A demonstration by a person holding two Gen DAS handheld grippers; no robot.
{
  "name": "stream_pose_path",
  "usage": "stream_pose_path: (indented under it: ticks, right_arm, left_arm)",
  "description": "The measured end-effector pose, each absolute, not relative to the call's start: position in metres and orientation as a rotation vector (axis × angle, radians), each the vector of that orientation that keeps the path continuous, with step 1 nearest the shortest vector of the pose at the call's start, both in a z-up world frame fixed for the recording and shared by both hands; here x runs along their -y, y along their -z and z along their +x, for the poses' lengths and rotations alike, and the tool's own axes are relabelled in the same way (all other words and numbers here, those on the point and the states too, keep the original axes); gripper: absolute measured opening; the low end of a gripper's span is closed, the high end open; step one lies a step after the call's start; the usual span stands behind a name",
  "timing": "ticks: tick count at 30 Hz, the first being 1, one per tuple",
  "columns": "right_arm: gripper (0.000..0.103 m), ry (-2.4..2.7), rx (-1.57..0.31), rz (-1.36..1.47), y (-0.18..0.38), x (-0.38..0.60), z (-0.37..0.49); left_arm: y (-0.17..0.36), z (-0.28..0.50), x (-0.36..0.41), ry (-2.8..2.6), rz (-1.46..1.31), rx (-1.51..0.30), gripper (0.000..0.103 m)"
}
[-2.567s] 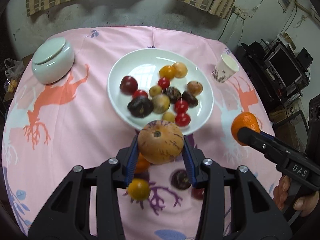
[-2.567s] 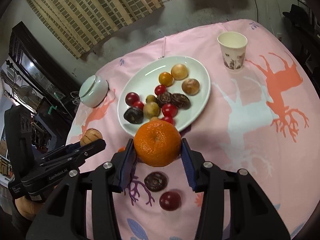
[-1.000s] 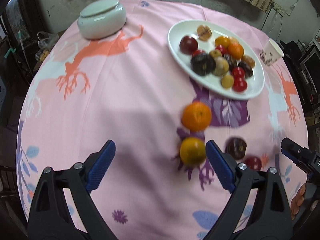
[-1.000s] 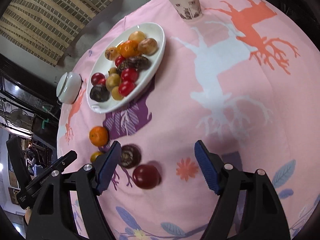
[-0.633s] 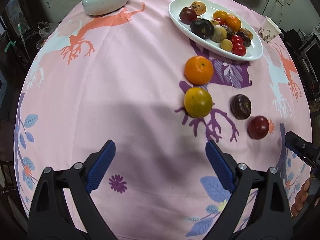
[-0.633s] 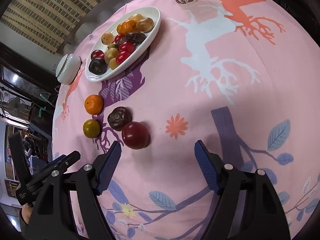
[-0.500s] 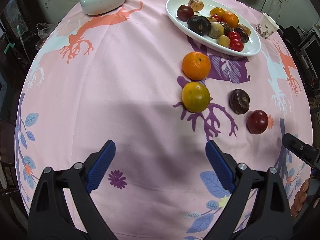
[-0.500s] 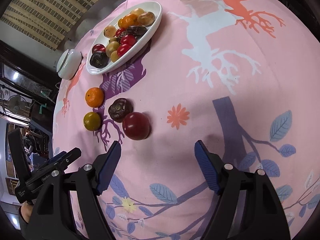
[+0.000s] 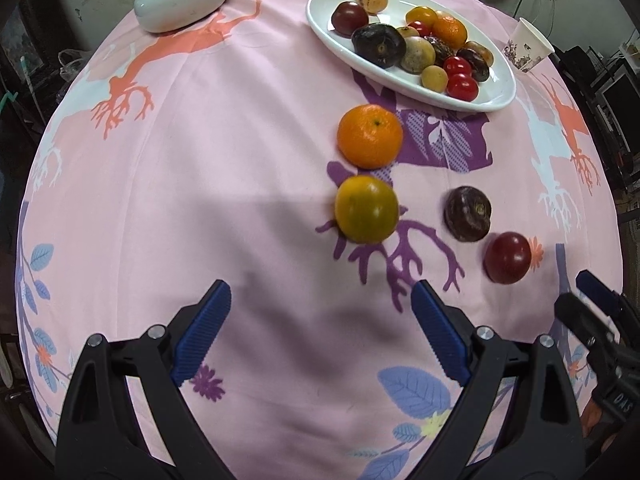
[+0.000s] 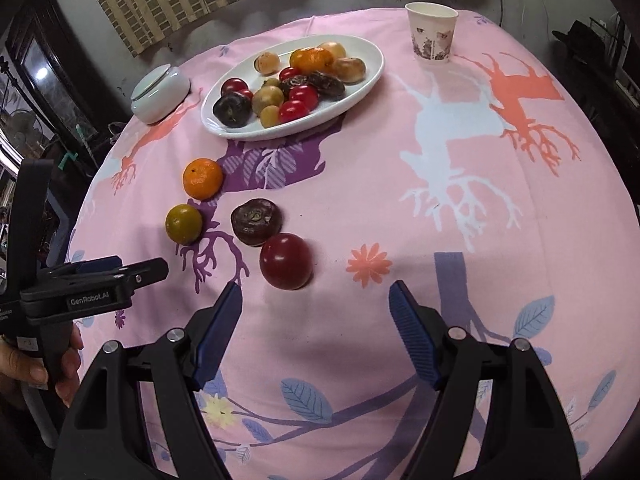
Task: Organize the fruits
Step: 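Move both open tools back toward the remaining fruits on the cloth, then grasp the yellow tomato with the left tool while the right tool grasps the red plum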
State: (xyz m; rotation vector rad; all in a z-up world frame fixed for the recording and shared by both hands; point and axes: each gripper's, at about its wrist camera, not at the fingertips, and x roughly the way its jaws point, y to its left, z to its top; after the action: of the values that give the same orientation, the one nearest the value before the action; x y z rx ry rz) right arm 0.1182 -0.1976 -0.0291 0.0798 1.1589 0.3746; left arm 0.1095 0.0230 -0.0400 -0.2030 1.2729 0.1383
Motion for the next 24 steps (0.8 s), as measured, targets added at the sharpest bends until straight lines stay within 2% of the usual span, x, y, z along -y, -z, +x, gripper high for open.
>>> stream_pose_path:
  ticks: [5,8,10,12,16,24]
  right_arm:
    - [0.076,-0.371,-1.186,0.094,0.037,0.197,0.126]
    - [0.076,-0.372,-1.18,0.08,0.04,0.195,0.129]
    - [0.076,-0.381,-1.182,0.075,0.043,0.192,0.13]
    - [0.076,-0.389,-1.188,0.075,0.045,0.19,0.131]
    - [0.076,-0.415,-1.184,0.054,0.048,0.183,0.132]
    - [0.076,-0.429,-1.172,-0.004,0.06,0.164,0.139]
  left_arm:
    - [0.043,0.128,-0.017,-0.12,-0.176,-1.251,0.092]
    - [0.046,0.137,-0.015,-0.109,-0.184,-1.246,0.088]
    - [0.049,0.141,-0.013,-0.091,-0.191,-1.246,0.074]
    - [0.056,0.146,-0.012,-0.035,-0.217,-1.267,0.038]
    - [0.057,0.148,-0.003,-0.024,-0.148,-1.255,0.037]
    - [0.062,0.144,-0.011,-0.014,-0.238,-1.266,0.038]
